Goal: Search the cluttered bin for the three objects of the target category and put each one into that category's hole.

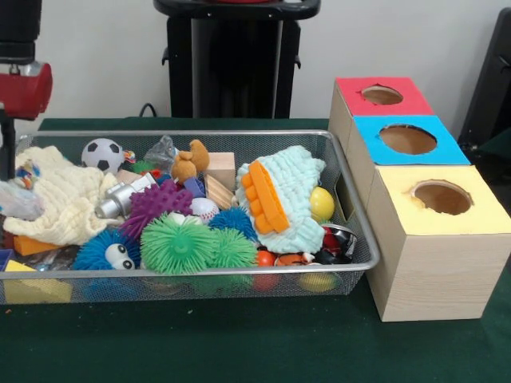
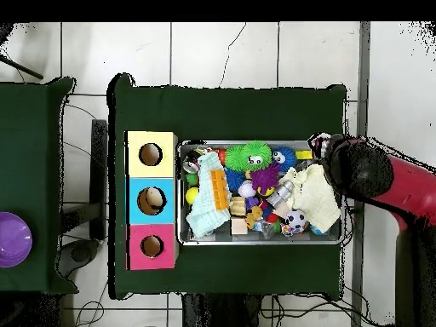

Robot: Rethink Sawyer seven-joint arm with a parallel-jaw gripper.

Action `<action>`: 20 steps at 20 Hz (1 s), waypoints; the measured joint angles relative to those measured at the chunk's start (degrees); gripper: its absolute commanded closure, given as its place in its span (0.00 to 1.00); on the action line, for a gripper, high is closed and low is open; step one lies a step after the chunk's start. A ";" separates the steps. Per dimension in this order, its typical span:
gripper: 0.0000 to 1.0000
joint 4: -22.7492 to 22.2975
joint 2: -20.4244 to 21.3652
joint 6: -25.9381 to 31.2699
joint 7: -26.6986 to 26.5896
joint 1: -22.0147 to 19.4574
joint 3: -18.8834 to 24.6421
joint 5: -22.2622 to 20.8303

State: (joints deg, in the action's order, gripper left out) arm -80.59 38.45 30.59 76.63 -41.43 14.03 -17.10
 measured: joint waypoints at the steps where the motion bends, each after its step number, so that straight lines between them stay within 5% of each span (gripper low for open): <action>1: 1.00 0.00 0.74 0.01 0.00 0.14 -0.32 0.32; 20: 1.00 -6.54 4.49 0.01 0.00 4.85 -3.36 2.72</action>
State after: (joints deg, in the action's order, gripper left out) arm -87.13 42.94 30.60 76.63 -36.57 10.67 -14.38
